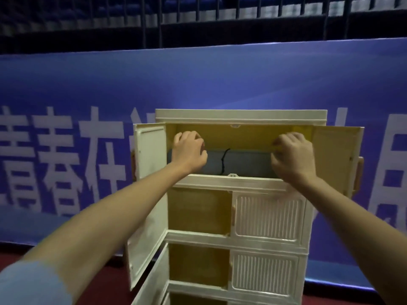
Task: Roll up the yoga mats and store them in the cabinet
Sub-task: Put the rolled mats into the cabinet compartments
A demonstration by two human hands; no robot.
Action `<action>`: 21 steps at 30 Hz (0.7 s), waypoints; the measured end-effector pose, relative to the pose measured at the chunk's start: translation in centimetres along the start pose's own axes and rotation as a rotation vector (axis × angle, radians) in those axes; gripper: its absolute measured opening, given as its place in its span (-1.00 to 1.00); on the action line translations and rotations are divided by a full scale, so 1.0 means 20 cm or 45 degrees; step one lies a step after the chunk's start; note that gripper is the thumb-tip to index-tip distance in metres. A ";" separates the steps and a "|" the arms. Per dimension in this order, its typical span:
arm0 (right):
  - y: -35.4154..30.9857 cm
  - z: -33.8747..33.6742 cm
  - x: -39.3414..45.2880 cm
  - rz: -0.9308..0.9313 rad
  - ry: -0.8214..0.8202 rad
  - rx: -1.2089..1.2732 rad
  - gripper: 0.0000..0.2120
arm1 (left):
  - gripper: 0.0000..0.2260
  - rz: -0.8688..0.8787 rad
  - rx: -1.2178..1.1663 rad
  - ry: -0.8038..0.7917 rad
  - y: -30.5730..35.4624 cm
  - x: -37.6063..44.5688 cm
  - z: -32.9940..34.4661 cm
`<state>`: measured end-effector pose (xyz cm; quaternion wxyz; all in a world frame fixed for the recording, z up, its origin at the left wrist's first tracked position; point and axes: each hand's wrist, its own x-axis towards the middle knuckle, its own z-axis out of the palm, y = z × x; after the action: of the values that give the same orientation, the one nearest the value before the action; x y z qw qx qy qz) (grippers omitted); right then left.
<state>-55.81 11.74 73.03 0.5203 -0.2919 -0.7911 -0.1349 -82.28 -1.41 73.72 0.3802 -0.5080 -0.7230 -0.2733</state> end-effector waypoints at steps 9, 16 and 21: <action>0.06 -0.41 -0.31 0.326 0.414 0.144 -0.43 | -0.49 -0.127 -0.270 0.703 -0.34 -0.47 -0.49; 0.23 -0.39 -0.51 1.080 -0.102 0.422 -0.40 | -0.66 -0.941 -0.704 0.040 -0.43 -0.76 -0.30; 0.09 -0.22 -0.55 0.897 0.008 0.654 -0.81 | -0.75 -0.867 -0.916 0.232 -0.20 -0.78 -0.12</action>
<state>-48.25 7.35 64.91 0.5927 -0.4047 -0.6494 0.2513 -82.40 -12.87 62.13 0.1320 -0.3162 -0.6715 -0.6570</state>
